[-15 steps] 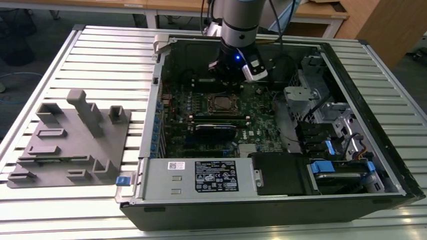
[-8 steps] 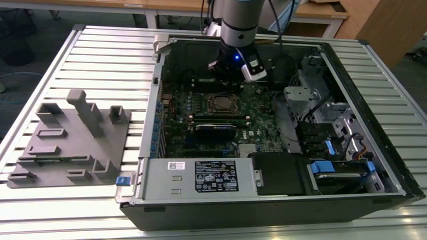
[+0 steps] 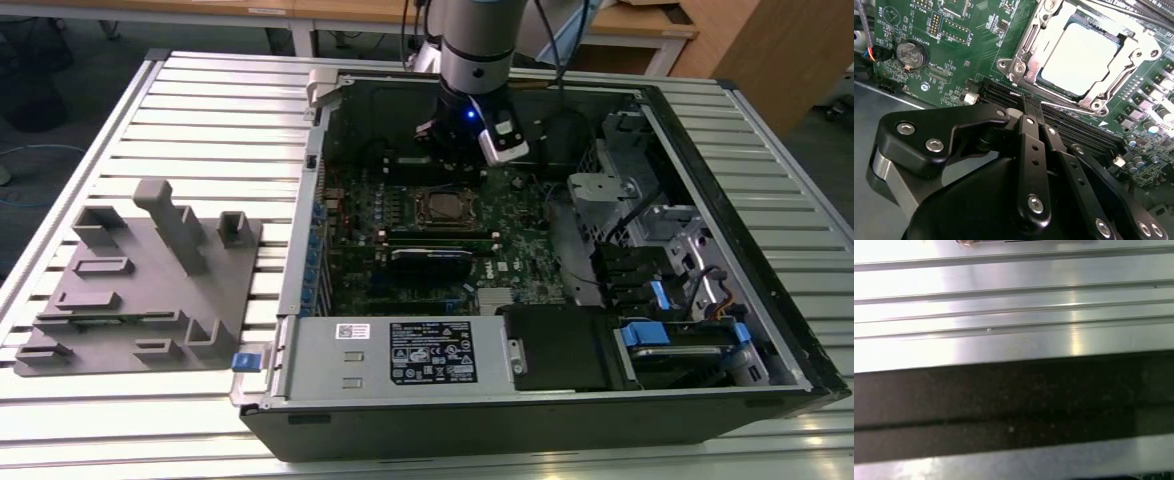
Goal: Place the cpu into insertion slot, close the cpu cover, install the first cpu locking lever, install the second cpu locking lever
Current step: 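Install the first cpu locking lever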
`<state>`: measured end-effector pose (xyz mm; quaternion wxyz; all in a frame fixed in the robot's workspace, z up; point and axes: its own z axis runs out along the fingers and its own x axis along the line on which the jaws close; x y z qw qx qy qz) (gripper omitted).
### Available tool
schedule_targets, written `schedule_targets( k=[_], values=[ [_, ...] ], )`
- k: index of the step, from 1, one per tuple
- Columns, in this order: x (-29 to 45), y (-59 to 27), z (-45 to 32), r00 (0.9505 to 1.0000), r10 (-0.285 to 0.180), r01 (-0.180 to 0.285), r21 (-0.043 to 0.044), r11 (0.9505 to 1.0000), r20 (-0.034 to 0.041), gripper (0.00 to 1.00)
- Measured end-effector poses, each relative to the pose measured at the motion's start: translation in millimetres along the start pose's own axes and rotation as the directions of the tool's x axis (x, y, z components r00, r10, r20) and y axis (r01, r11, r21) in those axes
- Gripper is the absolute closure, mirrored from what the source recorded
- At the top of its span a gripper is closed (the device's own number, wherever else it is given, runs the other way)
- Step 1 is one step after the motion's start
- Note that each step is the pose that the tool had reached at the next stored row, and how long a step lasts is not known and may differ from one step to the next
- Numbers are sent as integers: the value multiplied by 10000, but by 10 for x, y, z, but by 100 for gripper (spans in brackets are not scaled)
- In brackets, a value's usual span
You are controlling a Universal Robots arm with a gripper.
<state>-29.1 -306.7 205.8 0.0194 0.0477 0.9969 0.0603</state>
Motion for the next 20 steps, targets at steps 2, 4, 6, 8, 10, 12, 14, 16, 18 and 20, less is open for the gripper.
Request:
schedule_targets(
  k=[2, 4, 6, 8, 10, 12, 14, 16, 18, 20],
  values=[
    [8, 1, 0, 10000, 4, -4, -1, 10000, 5, 90],
    [12, 1, 0, 10000, 12, -12, -1, 10000, 7, 90],
    [12, 1, 0, 10000, 34, -34, 0, 10000, 11, 90],
    [12, 1, 2, 10000, 67, -67, 3, 10000, 16, 90],
    [12, 1, 4, 9999, 98, -98, 16, 10000, 25, 90],
    [13, 0, 7, 9999, 127, -127, 57, 9999, 37, 90],
    [13, -1, 13, 9999, 149, -150, 111, 9998, 53, 90],
    [13, -2, 19, 9998, 169, -171, 182, 9997, 74, 90],
    [14, -3, 23, 9998, 183, -184, 195, 9996, 87, 90],
    [15, -3, 24, 9998, 200, -202, 196, 9996, 90, 90]
  ],
)
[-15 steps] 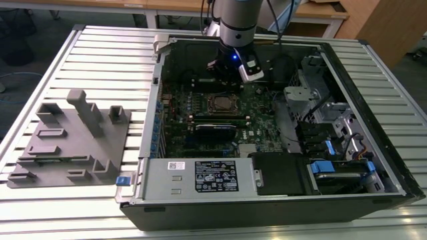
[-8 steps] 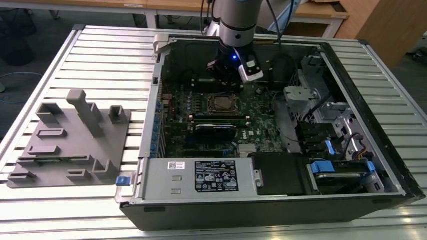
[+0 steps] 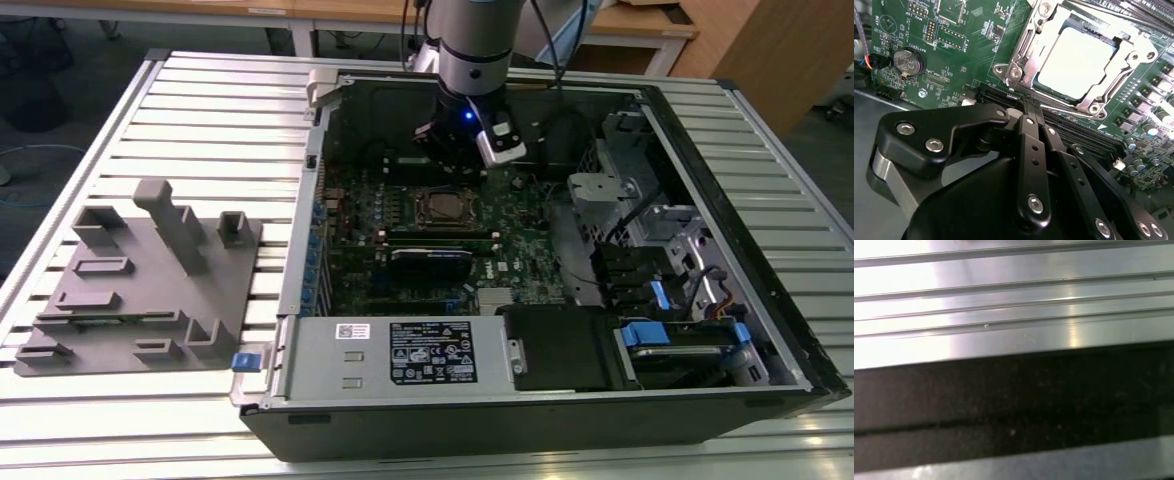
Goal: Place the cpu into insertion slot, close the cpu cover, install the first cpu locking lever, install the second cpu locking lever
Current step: 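Install the first cpu locking lever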
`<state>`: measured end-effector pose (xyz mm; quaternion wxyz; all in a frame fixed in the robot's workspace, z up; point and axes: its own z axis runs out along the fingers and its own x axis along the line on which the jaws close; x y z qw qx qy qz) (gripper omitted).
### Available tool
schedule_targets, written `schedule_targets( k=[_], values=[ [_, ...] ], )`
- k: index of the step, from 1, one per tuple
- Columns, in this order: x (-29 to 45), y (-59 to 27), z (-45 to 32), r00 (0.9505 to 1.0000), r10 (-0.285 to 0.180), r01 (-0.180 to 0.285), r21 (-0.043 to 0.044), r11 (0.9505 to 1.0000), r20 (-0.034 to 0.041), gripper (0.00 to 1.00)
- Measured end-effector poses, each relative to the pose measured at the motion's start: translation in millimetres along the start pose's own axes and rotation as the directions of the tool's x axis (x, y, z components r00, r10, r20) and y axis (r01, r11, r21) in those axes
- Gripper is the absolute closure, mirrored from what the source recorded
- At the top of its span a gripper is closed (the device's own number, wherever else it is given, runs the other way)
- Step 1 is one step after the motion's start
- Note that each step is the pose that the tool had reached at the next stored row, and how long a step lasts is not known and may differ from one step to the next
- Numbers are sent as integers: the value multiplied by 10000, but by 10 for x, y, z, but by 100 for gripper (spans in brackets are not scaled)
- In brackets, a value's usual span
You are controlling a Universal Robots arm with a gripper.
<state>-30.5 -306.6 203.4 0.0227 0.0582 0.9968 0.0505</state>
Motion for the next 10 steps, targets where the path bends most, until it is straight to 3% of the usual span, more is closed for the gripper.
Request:
schedule_targets(
  k=[10],
  values=[
    [3, 2, 0, 9985, 548, -548, -80, 9985, 43, 90]
  ],
)
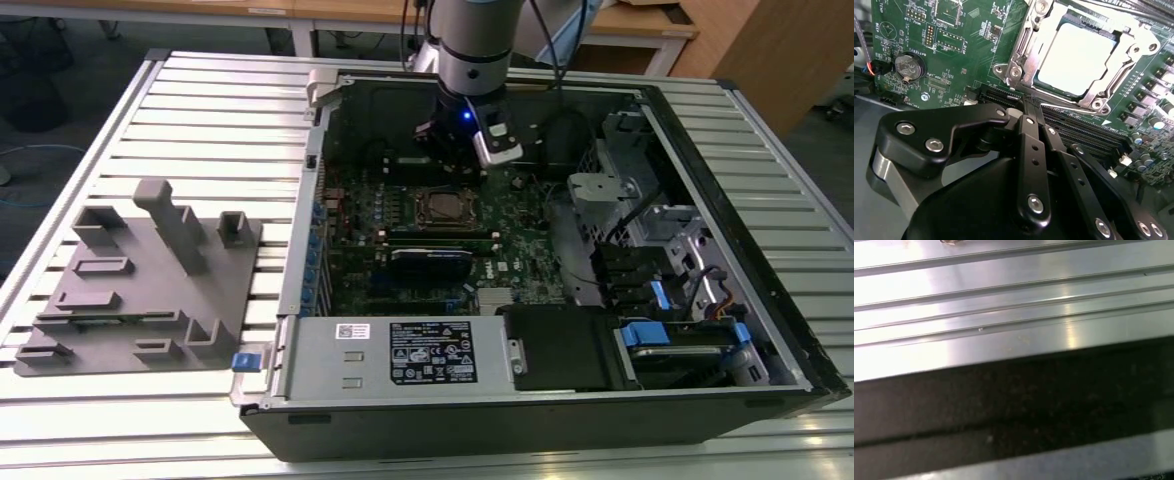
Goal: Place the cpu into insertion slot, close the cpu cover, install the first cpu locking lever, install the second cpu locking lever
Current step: 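Install the first cpu locking lever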
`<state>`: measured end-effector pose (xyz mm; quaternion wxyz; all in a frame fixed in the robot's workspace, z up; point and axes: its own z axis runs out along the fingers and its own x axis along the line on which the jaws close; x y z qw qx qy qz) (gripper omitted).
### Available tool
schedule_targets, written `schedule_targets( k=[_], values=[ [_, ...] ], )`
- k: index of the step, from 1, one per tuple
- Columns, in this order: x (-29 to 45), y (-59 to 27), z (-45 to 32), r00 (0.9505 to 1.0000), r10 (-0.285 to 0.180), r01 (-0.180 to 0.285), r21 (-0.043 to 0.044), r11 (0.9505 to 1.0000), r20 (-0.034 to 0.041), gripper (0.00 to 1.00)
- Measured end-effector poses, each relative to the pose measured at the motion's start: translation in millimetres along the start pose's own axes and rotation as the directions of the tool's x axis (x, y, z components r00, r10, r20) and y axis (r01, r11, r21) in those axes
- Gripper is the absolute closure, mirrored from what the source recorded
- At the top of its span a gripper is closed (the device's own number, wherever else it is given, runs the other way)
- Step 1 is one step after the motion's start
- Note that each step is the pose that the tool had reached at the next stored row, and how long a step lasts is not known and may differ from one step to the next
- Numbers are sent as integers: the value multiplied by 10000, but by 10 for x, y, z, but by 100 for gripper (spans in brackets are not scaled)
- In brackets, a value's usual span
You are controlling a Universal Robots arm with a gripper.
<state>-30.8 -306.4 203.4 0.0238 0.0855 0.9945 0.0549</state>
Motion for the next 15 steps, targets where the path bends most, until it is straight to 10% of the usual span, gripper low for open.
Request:
schedule_targets(
  k=[15],
  values=[
    [27, 13, 1, 9998, 183, -183, -72, 9998, 20, 90]
  ],
)
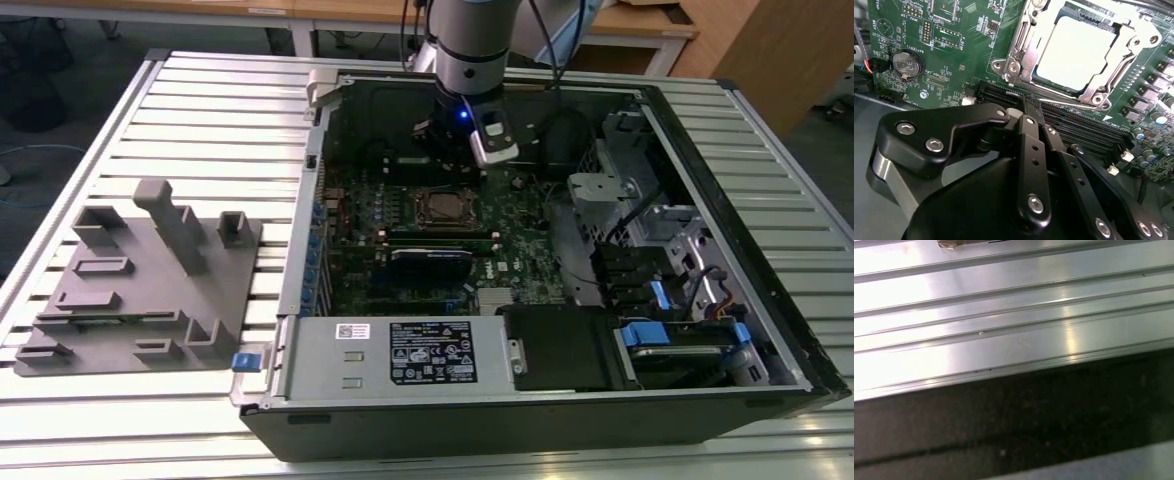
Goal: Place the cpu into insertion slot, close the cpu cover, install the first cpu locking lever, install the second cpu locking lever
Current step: 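Install the first cpu locking lever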
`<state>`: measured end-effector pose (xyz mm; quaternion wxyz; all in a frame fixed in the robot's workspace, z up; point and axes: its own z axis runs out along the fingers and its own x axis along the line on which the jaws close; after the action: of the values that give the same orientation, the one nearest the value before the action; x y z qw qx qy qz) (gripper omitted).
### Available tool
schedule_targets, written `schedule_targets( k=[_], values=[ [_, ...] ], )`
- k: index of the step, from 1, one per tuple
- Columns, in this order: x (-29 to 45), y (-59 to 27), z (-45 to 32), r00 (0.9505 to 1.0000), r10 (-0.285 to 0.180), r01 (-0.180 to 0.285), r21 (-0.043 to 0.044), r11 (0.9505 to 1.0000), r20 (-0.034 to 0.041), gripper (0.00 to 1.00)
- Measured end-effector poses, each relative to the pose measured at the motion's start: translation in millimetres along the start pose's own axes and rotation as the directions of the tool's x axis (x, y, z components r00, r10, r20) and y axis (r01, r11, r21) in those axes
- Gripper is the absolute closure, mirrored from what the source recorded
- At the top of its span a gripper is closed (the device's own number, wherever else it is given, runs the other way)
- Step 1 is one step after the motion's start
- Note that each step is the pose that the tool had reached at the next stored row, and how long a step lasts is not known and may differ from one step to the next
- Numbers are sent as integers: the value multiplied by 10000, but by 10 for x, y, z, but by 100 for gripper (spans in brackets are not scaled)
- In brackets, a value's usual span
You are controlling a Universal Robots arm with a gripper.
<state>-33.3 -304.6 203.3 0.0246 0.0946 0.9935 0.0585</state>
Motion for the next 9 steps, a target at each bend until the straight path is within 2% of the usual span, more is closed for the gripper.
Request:
schedule_targets(
  k=[6, 9],
  values=[
    [0, 0, 5, 9999, 107, -107, 11, 9999, 16, 90],
    [1, -1, 11, 9999, 129, -129, 52, 9999, 31, 90]
  ],
)
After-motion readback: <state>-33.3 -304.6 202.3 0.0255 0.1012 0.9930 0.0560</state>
